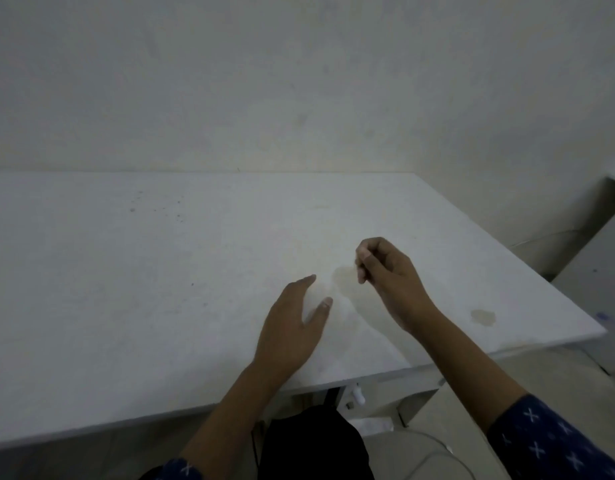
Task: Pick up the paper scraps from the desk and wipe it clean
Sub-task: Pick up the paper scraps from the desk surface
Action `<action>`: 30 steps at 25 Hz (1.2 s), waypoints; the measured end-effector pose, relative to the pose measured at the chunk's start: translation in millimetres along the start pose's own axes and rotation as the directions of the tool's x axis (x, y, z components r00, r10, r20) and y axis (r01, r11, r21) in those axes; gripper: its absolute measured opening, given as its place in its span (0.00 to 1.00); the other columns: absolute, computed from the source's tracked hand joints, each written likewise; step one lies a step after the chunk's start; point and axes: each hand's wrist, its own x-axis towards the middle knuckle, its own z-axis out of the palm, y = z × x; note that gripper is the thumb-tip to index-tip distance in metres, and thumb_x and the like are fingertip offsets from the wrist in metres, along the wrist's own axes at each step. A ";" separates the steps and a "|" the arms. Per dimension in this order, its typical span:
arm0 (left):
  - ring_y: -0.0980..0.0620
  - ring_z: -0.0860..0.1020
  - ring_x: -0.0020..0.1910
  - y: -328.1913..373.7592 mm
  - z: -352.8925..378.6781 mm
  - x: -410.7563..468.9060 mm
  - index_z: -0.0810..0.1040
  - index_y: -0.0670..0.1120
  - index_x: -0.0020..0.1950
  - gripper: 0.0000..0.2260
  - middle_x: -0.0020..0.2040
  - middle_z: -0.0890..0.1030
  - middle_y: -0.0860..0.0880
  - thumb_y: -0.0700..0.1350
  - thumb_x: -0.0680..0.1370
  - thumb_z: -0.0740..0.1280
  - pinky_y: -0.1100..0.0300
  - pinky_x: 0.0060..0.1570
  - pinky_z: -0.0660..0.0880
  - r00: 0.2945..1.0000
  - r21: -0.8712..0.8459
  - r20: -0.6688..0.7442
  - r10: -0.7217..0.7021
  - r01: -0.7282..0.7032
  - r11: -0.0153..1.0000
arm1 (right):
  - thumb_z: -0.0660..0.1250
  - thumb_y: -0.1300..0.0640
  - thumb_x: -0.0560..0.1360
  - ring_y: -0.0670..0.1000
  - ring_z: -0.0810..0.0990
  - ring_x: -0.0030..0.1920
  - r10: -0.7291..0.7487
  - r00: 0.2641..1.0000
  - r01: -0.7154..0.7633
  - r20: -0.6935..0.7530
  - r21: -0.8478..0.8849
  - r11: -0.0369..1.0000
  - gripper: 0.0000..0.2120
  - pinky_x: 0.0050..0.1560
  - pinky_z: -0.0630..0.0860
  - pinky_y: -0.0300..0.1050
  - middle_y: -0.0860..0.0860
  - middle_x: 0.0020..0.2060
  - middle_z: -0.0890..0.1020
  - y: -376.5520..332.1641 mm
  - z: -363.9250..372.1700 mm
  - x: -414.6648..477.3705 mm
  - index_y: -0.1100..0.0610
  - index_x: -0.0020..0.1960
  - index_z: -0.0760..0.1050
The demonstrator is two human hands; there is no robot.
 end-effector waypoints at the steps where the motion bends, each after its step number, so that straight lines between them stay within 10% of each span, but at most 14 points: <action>1: 0.52 0.72 0.65 3.7 -8.5 -1.3 0.72 0.49 0.65 0.16 0.63 0.75 0.53 0.53 0.80 0.57 0.64 0.61 0.65 0.992 -0.173 -0.083 -0.097 0.082 0.982 | 0.58 0.62 0.80 0.49 0.72 0.34 0.003 0.998 -0.006 0.067 0.045 0.999 0.06 0.39 0.73 0.39 0.54 0.34 0.73 -4.9 8.4 -4.6 0.60 0.46 0.72; 4: 0.45 0.82 0.49 7.7 -46.4 0.9 0.79 0.42 0.54 0.23 0.49 0.83 0.43 0.57 0.81 0.51 0.58 0.48 0.77 0.893 -0.624 0.162 -0.421 0.423 0.657 | 0.59 0.62 0.80 0.51 0.73 0.33 0.003 0.976 -0.021 0.216 0.082 0.996 0.06 0.38 0.74 0.40 0.54 0.33 0.75 -18.2 35.7 -12.9 0.60 0.46 0.73; 8: 0.44 0.84 0.41 8.6 -106.6 -9.0 0.77 0.37 0.52 0.22 0.44 0.84 0.38 0.57 0.77 0.61 0.54 0.41 0.81 0.745 -0.669 0.560 -0.362 0.664 0.334 | 0.60 0.63 0.79 0.51 0.76 0.34 -0.035 0.944 0.000 0.327 0.105 0.994 0.05 0.39 0.76 0.42 0.54 0.34 0.78 -32.4 80.6 -14.3 0.62 0.48 0.74; 15: 0.46 0.84 0.38 -28.4 -177.2 -47.6 0.78 0.35 0.45 0.05 0.42 0.83 0.36 0.37 0.72 0.68 0.54 0.38 0.82 0.803 -0.867 0.394 -0.446 0.486 0.109 | 0.61 0.65 0.78 0.48 0.78 0.38 -0.151 0.874 0.144 0.461 0.050 0.988 0.05 0.42 0.76 0.38 0.53 0.37 0.80 -42.9 173.0 -15.2 0.65 0.48 0.75; 24: 0.41 0.83 0.44 -91.3 -238.2 -89.1 0.75 0.33 0.56 0.16 0.48 0.81 0.36 0.40 0.71 0.69 0.53 0.40 0.82 0.809 -0.917 0.396 -0.433 0.326 -0.229 | 0.61 0.66 0.78 0.54 0.81 0.42 -0.291 0.765 0.283 0.574 0.106 0.953 0.05 0.47 0.80 0.45 0.59 0.41 0.82 -57.6 285.7 -22.7 0.65 0.48 0.75; 30: 0.50 0.82 0.31 -121.8 -281.0 -111.1 0.76 0.34 0.49 0.10 0.36 0.81 0.39 0.33 0.69 0.67 0.63 0.28 0.79 0.795 -0.972 0.221 -0.564 0.133 -0.193 | 0.62 0.64 0.78 0.53 0.81 0.47 -0.277 0.723 0.275 0.633 0.103 0.956 0.04 0.53 0.79 0.46 0.56 0.44 0.83 -60.5 325.5 -21.0 0.63 0.49 0.75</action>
